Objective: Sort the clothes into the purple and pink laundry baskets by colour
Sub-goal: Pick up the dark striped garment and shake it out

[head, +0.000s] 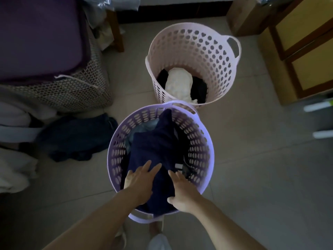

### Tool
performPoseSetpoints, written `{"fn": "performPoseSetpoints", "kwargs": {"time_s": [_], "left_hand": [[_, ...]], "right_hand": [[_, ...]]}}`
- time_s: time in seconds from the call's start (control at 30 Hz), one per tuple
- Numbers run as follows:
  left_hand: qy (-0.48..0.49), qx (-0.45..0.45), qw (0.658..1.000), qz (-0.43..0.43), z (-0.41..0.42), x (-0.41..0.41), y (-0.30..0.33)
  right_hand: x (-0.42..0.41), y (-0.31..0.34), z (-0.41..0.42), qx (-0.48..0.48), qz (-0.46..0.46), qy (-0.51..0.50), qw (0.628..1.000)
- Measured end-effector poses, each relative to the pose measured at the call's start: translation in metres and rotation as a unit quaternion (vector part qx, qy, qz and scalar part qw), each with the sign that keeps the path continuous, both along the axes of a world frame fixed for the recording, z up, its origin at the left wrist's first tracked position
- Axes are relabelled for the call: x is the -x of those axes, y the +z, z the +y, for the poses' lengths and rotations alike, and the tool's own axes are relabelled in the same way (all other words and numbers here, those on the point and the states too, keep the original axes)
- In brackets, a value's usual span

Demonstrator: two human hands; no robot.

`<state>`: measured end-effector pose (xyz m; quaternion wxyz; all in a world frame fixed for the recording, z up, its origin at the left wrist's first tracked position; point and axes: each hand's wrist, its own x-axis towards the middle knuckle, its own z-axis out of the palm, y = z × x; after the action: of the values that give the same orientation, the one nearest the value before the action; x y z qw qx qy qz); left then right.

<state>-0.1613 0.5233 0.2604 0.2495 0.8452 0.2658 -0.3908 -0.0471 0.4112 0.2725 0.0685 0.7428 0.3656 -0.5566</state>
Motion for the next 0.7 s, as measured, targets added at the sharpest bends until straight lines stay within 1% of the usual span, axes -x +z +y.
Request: {"fn": "performPoseSetpoints", "kwargs": {"time_s": [0.1, 0.2, 0.3, 0.4, 0.57, 0.7], "left_hand": [[-0.004, 0.005, 1.0, 0.011, -0.006, -0.001, -0.017], [0.006, 0.0, 1.0, 0.023, -0.007, -0.003, -0.032], [0.013, -0.016, 0.999, 0.035, -0.005, -0.005, -0.056], [0.005, -0.038, 0.998, 0.041, -0.003, -0.007, -0.079], [0.005, -0.051, 0.997, 0.052, -0.006, -0.009, -0.123], [0.016, -0.047, 0.997, 0.063, -0.006, -0.011, -0.154]], "right_hand": [[0.002, -0.014, 0.0, -0.002, 0.009, -0.004, 1.0], [0.004, -0.028, 0.006, -0.025, 0.006, 0.002, 1.0], [0.005, -0.054, 0.017, -0.053, -0.033, 0.049, 0.997], [0.006, -0.079, 0.028, -0.06, -0.086, 0.111, 0.988], [0.007, -0.127, 0.037, -0.032, -0.144, 0.181, 0.972], [0.009, -0.161, 0.04, -0.007, -0.163, 0.182, 0.97]]}}
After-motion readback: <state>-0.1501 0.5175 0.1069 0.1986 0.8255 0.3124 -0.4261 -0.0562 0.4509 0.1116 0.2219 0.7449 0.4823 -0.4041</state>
